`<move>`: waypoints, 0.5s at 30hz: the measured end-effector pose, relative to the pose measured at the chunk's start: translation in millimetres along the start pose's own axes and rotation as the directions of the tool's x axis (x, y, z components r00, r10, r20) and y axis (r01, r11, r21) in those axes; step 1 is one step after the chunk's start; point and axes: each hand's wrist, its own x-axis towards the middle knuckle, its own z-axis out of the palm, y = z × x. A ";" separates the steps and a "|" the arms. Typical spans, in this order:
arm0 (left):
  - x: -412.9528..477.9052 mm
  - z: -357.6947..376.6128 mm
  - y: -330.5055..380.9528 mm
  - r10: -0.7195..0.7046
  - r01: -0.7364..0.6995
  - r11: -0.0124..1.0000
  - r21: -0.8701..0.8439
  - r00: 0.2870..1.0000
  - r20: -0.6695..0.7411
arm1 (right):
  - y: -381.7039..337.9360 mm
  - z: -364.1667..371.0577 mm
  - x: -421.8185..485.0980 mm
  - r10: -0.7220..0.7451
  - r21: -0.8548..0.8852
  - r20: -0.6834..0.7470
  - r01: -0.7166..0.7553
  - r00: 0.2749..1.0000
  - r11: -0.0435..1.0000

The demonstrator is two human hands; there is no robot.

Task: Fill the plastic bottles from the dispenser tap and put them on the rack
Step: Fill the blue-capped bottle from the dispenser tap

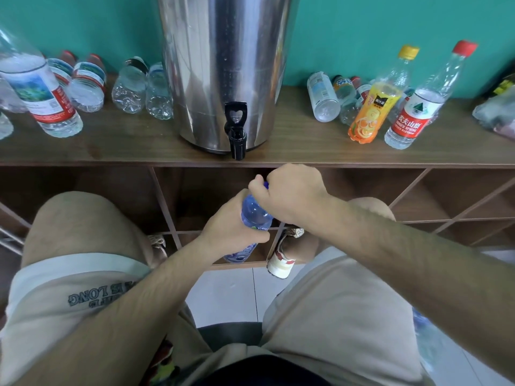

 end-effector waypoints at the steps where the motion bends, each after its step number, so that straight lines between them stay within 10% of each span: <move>1: -0.4 -1.8 1.9 -0.004 0.003 1.000 -0.022 1.000 -0.007 | 2.0 -1.8 1.1 -0.076 -0.043 -0.026 0.074 0.997 0.996; 8: -5.7 -10.0 15.3 0.036 -0.029 0.998 -0.057 0.991 0.128 | 30.9 -13.7 4.6 -0.657 -0.102 -0.156 0.649 0.738 0.754; 15: -5.1 1.7 8.7 0.039 -0.036 0.997 -0.072 0.998 0.040 | 13.3 -4.4 -1.6 -0.196 -0.022 -0.128 0.195 0.972 0.981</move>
